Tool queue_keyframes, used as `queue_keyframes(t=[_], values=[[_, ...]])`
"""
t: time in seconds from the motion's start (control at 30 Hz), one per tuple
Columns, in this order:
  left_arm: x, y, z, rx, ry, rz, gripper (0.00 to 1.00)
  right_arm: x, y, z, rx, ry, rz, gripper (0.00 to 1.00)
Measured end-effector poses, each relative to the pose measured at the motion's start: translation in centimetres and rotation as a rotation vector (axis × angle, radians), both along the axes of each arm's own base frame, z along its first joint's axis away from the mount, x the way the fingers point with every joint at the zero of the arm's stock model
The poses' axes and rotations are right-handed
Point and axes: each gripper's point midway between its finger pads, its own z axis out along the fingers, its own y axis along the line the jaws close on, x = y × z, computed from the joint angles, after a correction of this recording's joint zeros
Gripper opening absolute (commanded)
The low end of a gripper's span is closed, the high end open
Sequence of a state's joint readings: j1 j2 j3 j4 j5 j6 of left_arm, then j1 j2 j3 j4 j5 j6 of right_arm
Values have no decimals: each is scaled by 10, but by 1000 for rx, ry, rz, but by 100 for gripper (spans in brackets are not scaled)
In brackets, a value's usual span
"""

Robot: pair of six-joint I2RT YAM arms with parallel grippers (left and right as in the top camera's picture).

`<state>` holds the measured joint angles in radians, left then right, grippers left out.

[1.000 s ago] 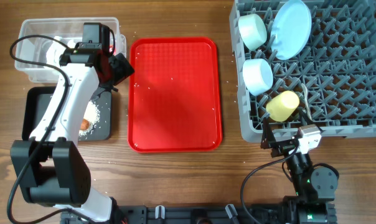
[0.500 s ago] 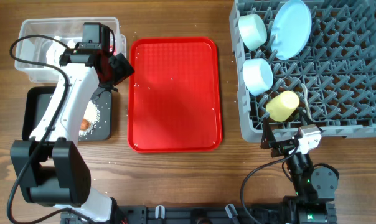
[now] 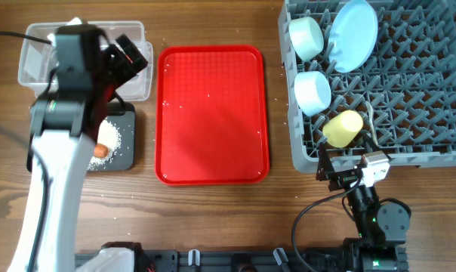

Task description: Sort waste into correct bins and load items into the dishwasher rack

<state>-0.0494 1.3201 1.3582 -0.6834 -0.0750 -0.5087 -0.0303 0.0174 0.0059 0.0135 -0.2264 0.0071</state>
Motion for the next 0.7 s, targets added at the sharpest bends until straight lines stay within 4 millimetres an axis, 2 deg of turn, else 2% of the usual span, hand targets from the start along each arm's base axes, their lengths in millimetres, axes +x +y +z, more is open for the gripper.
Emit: queue_keyframes(t=[0.07,0.17,0.27,0.43,0.5,0.67,0.7], values=[[-12,-5,30,41,-138,-66,100,0,0,0,0,-1,0,100],[-41,-4,38,80,-239,-106,100,0,0,0,0,0,0,100],[-69,3,19,101,-294,-100,100,0,0,0,0,0,0,100],[-109,11,-26,116,-382,-78,100,0,0,0,0,0,0,100],[-116,10,-32,119,-422,-81,100,0,0,0,0,-1,0,100],[-137,8,-65,118,-481,-91,100,0,0,0,0,-1,0,100],[-138,7,-67,118,-487,-92,100,0,0,0,0,0,0,100]])
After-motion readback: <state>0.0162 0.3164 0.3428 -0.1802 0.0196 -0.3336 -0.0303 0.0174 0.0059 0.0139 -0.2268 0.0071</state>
